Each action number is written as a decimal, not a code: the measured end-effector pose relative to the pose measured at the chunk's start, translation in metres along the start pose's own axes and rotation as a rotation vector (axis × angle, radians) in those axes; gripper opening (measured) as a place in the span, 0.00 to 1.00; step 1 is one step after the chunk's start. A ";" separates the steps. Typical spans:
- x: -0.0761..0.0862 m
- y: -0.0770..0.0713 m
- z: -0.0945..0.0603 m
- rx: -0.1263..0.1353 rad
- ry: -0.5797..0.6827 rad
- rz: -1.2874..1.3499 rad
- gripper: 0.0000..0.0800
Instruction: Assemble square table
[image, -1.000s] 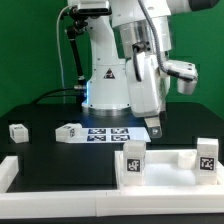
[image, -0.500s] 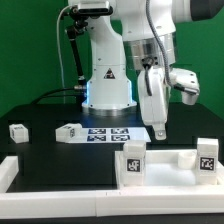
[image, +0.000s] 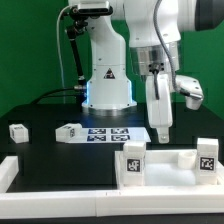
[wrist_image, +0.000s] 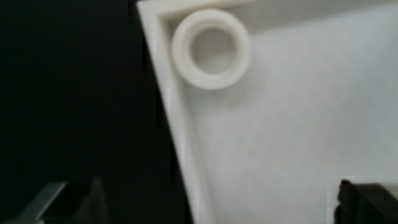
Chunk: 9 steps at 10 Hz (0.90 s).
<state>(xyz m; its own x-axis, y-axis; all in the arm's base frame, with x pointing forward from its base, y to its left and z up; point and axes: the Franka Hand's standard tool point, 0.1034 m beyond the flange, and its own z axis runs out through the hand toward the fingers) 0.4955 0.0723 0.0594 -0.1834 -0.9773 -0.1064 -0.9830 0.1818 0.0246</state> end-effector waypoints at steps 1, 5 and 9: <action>0.005 0.013 0.011 -0.003 0.023 -0.026 0.81; 0.004 0.017 0.037 -0.080 0.045 -0.049 0.81; 0.004 -0.001 0.051 -0.045 0.057 -0.085 0.81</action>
Offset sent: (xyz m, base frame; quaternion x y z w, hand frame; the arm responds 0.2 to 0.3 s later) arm 0.0037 -0.0098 -0.0226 0.0048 0.0387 -0.0321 0.9987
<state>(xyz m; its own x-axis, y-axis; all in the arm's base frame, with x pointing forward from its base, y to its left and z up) 0.4959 0.0739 0.0087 -0.0978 -0.9938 -0.0532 -0.9935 0.0944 0.0631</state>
